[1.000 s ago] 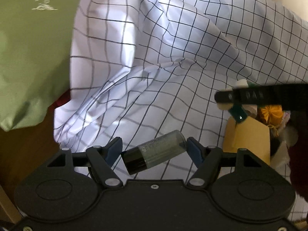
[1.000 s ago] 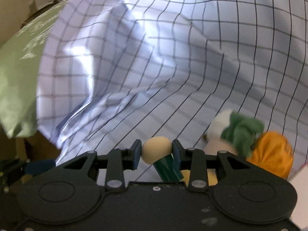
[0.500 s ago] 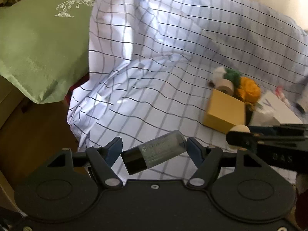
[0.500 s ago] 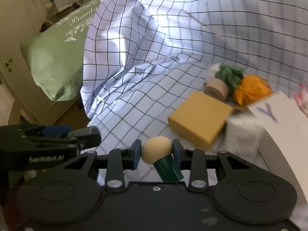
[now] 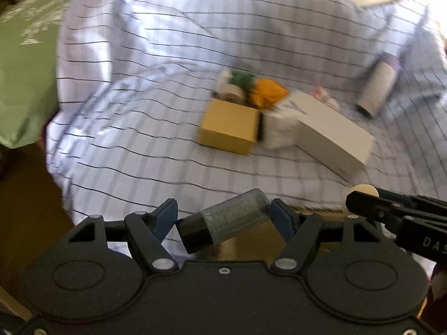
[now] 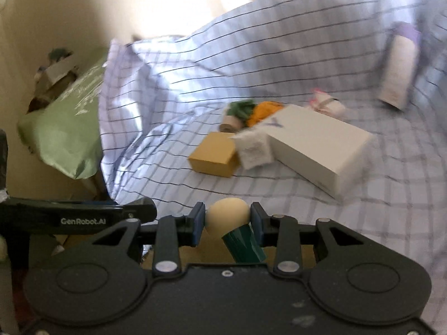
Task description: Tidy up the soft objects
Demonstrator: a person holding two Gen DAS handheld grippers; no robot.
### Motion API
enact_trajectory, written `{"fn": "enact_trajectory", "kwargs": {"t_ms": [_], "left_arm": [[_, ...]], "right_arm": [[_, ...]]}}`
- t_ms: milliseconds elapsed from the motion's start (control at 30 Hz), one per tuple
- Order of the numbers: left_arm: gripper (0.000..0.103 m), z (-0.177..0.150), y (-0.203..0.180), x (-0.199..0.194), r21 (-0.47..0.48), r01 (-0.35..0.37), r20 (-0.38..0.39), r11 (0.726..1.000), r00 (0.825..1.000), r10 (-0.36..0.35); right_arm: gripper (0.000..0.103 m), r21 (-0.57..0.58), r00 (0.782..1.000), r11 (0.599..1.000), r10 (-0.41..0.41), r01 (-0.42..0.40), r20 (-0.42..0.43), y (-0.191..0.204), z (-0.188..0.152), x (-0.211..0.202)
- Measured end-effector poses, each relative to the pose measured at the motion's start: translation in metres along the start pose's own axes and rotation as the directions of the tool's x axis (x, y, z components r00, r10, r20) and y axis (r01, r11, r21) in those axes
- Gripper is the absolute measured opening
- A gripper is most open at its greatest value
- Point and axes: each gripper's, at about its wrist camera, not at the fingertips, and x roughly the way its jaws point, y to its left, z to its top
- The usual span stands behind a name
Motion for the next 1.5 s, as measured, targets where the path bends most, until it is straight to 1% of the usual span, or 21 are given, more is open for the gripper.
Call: {"fn": "enact_trajectory", "kwargs": {"t_ms": [167,333,500,633,767,900,1033,1333,1500], "left_arm": [[0.068,-0.01,-0.018,0.005,0.034,0.037,-0.044,0.999,0.998,-0.035],[0.068,-0.016,-0.024,0.01,0.048,0.049,-0.08,0.998,0.996,-0.045],[0.068,-0.022,-0.024,0.012,0.054,0.049,-0.102,0.997,0.994,-0.044],[0.069,-0.025,-0.02,0.013,0.049,0.048,-0.118,0.998,0.992,-0.042],[0.074,-0.026,-0.017,0.014,0.04,0.064,-0.12,0.997,0.991,-0.059],[0.075,-0.027,-0.018,0.014,0.043,0.069,-0.117,0.997,0.991,-0.064],[0.076,-0.027,-0.017,0.014,0.039,0.076,-0.118,0.996,0.99,-0.071],[0.076,-0.027,-0.017,0.011,0.036,0.082,-0.115,0.996,0.99,-0.078],[0.079,-0.028,-0.018,0.01,0.04,0.079,-0.117,0.996,0.99,-0.074]], "right_arm": [[0.035,0.026,0.998,0.998,-0.063,0.063,-0.004,-0.007,-0.021,-0.021],[0.035,-0.021,0.994,0.994,-0.108,0.107,-0.034,-0.004,-0.036,-0.033],[0.036,-0.052,0.992,0.993,-0.107,0.104,-0.071,0.002,-0.041,-0.03],[0.036,-0.052,0.99,0.993,-0.106,0.102,-0.093,0.002,-0.043,-0.028],[0.037,-0.057,0.987,0.992,-0.117,0.112,-0.106,0.004,-0.043,-0.027],[0.037,-0.063,0.986,0.991,-0.126,0.12,-0.108,0.006,-0.043,-0.027],[0.043,-0.071,0.987,0.99,-0.128,0.121,-0.099,0.007,-0.042,-0.029],[0.047,-0.062,0.985,0.99,-0.134,0.128,-0.106,0.005,-0.041,-0.026],[0.05,-0.051,0.982,0.989,-0.147,0.142,-0.117,0.001,-0.042,-0.024]]}}
